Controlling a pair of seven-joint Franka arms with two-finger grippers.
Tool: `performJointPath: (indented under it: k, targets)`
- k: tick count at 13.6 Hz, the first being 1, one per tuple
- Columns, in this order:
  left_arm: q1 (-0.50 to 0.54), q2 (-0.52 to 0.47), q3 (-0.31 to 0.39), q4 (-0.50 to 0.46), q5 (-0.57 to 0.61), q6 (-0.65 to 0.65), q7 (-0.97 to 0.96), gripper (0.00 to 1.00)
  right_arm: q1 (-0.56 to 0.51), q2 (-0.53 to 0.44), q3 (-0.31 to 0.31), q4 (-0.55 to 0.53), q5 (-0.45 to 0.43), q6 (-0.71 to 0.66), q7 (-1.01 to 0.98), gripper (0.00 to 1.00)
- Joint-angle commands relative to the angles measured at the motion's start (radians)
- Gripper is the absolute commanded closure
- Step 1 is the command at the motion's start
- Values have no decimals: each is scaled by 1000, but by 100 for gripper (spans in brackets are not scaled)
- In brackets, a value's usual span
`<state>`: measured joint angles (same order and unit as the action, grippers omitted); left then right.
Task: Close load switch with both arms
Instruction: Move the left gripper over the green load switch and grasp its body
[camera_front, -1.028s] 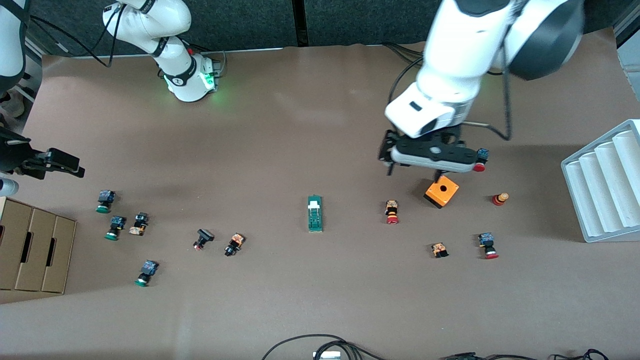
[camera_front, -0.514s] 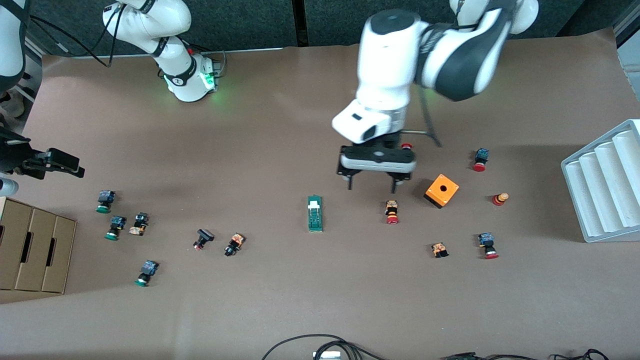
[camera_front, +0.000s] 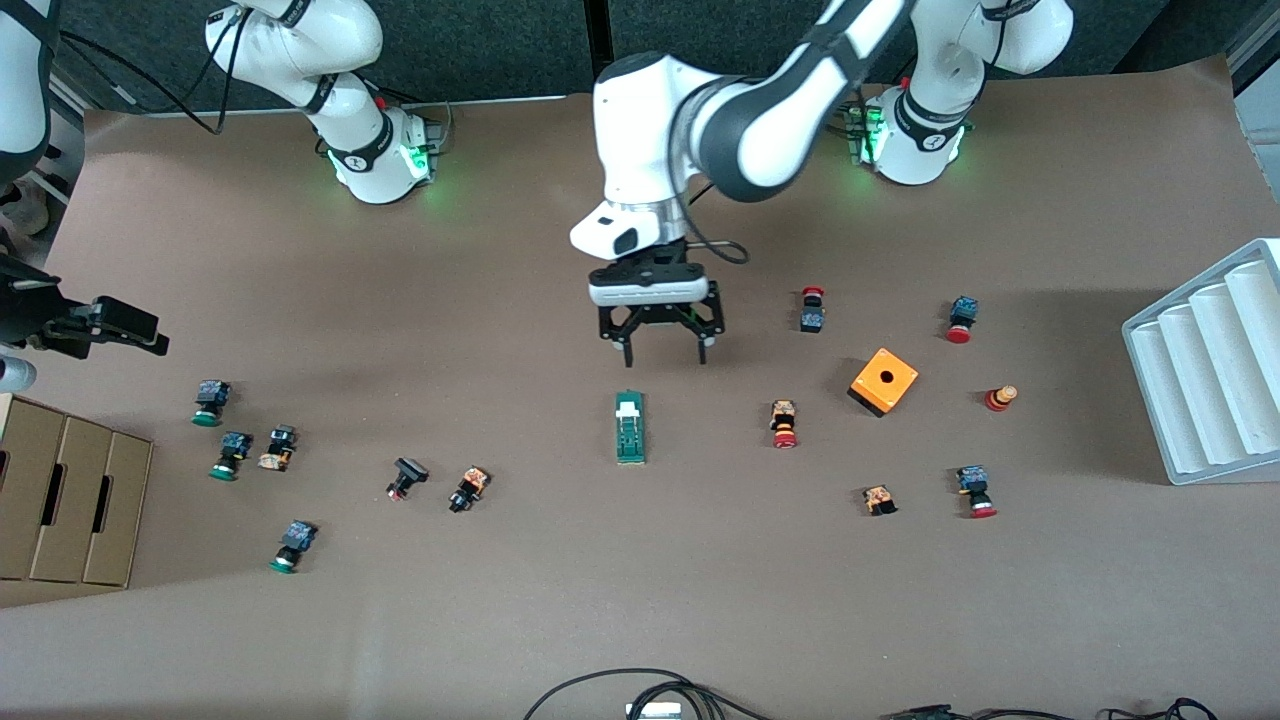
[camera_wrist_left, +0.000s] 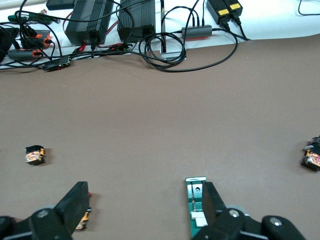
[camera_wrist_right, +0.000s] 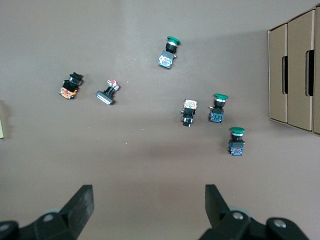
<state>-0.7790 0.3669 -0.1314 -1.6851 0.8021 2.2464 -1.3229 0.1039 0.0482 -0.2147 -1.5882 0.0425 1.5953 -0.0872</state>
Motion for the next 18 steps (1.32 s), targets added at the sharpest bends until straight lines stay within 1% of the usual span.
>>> performJointPath:
  k: [1, 3, 6, 9, 10, 12, 13, 15, 17, 18]
  targets:
    - [-11, 65, -28, 12, 145, 18, -193, 0, 4, 1, -2, 10, -16, -3, 1, 1]
    - [-13, 118, -63, 10, 286, 18, -364, 0, -3, 5, -3, 10, 0, 6, 3, 1]
    - [-13, 205, -92, 27, 469, 18, -560, 0, 2, 70, -3, 14, 14, 38, 3, 1]
    - [-19, 266, -96, 27, 697, 18, -798, 0, 8, 73, 0, 13, 11, 37, -14, 1]
    - [-22, 285, -96, 27, 763, 16, -872, 0, 25, 73, 0, 14, 8, 34, -19, 1]
    - [-32, 325, -96, 27, 847, 10, -962, 0, 43, 76, 1, 14, 16, 40, -2, 1]
    - [-36, 343, -96, 27, 885, 4, -1001, 0, 56, 79, 1, 14, 46, 51, 13, 1]
    - [-54, 388, -96, 28, 962, -28, -1080, 0, 60, 94, 0, 14, 133, 66, 67, 1]
    - [-65, 435, -96, 38, 1018, -83, -1124, 0, 69, 125, 0, 14, 195, 107, 175, 1]
    - [-66, 458, -96, 41, 1035, -103, -1134, 0, 95, 143, 0, 14, 212, 136, 244, 1]
